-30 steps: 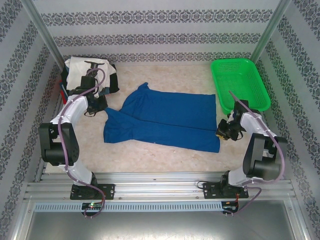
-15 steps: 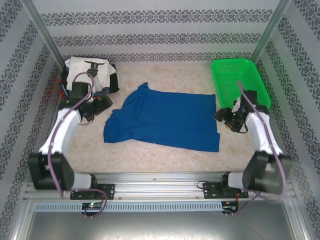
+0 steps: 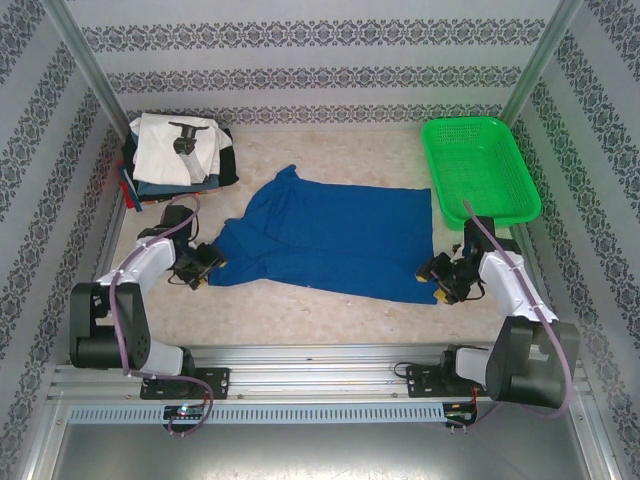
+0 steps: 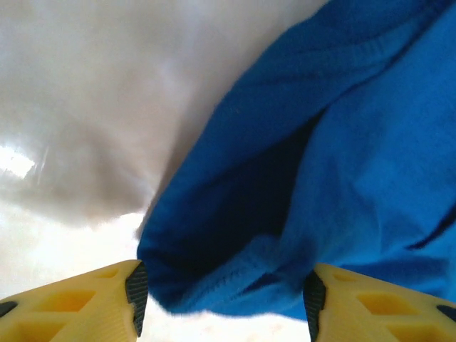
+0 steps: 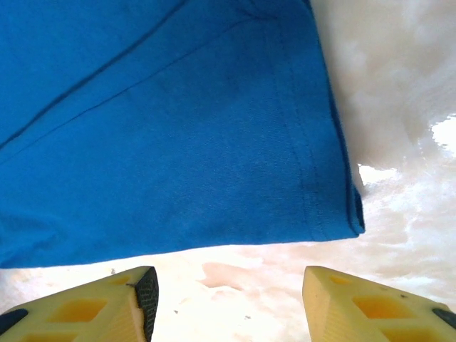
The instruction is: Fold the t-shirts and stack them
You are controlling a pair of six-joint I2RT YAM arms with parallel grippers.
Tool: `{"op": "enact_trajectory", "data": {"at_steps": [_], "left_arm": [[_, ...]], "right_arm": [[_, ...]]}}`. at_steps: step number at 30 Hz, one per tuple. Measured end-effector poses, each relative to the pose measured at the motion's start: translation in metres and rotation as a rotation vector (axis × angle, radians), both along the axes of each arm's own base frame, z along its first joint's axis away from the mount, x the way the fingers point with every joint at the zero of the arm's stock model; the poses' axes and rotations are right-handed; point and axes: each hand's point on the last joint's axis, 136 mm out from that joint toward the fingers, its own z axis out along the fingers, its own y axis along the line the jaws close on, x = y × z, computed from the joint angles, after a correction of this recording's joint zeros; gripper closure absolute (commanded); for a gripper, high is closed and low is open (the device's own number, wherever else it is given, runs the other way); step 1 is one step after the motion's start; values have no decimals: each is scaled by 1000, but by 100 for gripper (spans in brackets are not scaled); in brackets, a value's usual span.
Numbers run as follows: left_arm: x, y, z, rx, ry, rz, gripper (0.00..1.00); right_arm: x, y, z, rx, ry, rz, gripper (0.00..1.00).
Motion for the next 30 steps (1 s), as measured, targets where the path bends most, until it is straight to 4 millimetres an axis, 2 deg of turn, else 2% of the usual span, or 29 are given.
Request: {"op": "enact_trajectory", "data": {"at_steps": [3,8,10,13,19,22,26,30], "left_arm": [[11,1,-3,5,-35,10,55],[24,1,-19,-5,-46,17,86],[25,1,-24,-3,-40,7,91],[29,2,-22,6,-50,-12,94],[50,8,-3,49,-118,-55,96],[53,11,2,72,-126,-76,96],[51,16,4,98,-114,-100,96],[45,23,4,124,-90,-121,96]], "right_arm": [[-5,-2,-9,-14,18,-6,44],[-16,-3,-21,-29,61,-21,46],[-14,-4,-25,-35,68,-23,46],[-15,-5,-33,-46,89,-20,48],[-16,-11,-50,-89,141,-30,55],[-17,-14,-57,-128,181,-8,75],[-3,-19,-56,-168,176,2,98],[6,-31,-53,-246,142,6,100]]}}
